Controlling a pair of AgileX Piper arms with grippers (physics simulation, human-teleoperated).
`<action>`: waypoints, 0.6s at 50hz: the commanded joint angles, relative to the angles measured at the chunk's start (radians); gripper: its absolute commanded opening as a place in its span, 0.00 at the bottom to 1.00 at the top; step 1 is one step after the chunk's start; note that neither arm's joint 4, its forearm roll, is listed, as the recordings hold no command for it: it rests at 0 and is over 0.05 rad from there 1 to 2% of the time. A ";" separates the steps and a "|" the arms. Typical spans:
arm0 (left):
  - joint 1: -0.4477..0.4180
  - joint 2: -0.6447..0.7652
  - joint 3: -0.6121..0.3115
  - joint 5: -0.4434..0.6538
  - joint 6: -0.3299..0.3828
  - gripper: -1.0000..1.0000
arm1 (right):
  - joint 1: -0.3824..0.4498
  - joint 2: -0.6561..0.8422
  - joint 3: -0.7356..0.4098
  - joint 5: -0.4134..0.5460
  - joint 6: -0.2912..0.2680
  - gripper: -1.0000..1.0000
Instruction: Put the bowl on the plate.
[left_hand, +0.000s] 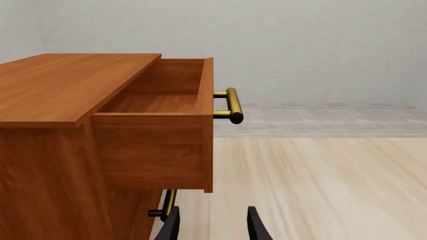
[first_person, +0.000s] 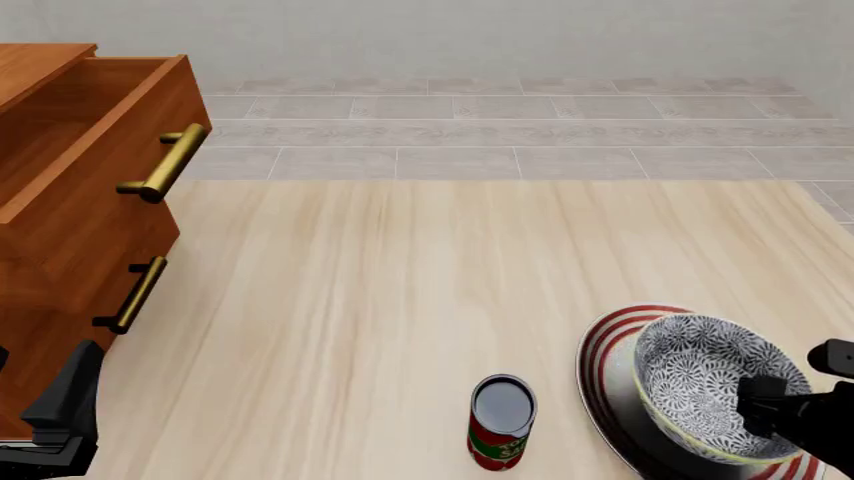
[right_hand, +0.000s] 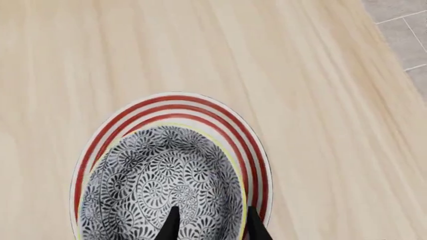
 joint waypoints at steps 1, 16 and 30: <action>0.000 0.000 0.000 0.000 0.000 1.00 | -0.003 0.008 -0.005 -0.005 -0.004 1.00; 0.000 0.000 0.000 0.000 0.000 1.00 | -0.012 0.009 -0.034 0.010 -0.016 1.00; 0.000 0.000 0.000 0.000 0.000 1.00 | -0.041 -0.043 -0.072 0.079 -0.043 1.00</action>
